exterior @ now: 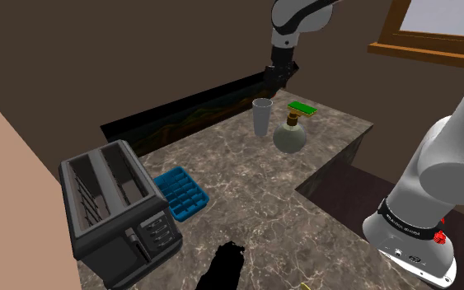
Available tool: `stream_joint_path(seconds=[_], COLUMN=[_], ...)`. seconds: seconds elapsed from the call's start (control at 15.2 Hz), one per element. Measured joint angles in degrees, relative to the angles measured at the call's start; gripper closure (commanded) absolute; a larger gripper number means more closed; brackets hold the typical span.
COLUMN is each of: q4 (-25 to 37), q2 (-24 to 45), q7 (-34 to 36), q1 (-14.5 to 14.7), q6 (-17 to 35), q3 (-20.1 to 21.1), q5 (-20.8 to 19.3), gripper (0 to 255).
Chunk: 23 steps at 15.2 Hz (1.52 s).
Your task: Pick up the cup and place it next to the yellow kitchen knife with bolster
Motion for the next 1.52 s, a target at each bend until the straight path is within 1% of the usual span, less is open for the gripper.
stream_joint_path(seconds=[0.26, 0.4, 0.79, 1.19, 1.25, 1.52], q4=[5.13, 5.36, 3.28, 3.15, 3.15, 3.16], q2=[8.67, 10.41, 12.64, 12.99, 12.99, 12.98], q7=[-3.50, -4.08, -4.98, -5.03, -5.03, -5.03], q1=[-0.62, -0.72, -0.77, -0.75, -0.75, -0.75], q6=[1.51, 2.67, 6.77, 7.25, 7.25, 7.26], q3=[-0.90, -0.86, -0.66, -0.60, -0.60, -0.61], q5=[4.14, 5.00, 6.14, 6.29, 6.29, 6.29], gripper=[0, 0, 0, 0, 255, 255])
